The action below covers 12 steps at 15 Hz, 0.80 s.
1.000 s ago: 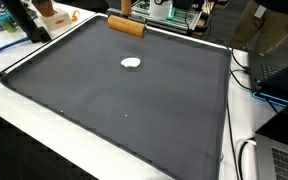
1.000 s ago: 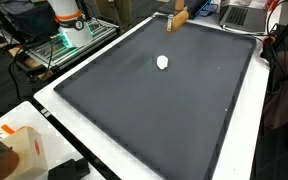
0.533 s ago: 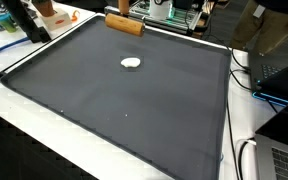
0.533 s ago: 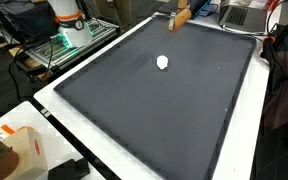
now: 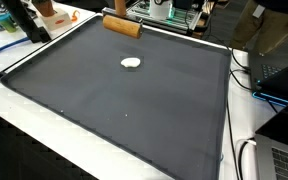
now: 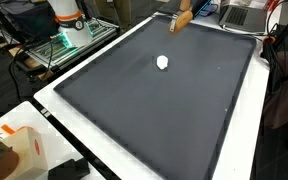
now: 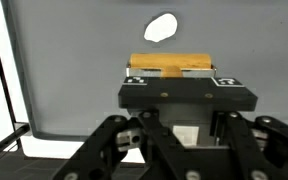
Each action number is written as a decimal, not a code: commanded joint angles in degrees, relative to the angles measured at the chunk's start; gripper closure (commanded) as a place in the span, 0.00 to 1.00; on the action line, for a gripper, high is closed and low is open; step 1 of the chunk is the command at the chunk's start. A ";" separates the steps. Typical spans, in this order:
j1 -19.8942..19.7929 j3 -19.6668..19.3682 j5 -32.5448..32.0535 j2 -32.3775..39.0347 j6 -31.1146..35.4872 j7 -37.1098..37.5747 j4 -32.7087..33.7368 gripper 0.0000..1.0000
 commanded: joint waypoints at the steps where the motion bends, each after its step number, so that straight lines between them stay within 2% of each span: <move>1: 1.23 -1.29 0.20 3.63 -4.07 0.85 5.53 0.77; 5: 1.68 -2.10 -0.04 7.50 -5.85 2.75 10.57 0.77; 6: 1.50 -2.01 0.27 5.30 -3.58 0.58 6.73 0.77; 7: 1.56 -2.17 0.28 5.90 -3.58 0.72 7.32 0.52; 9: 1.68 -2.26 0.27 6.18 -3.54 0.72 7.23 0.52; 10: 1.72 -2.25 0.27 6.17 -3.54 0.72 7.22 0.77; 12: 1.67 -2.65 0.01 7.52 -4.07 1.18 8.57 0.77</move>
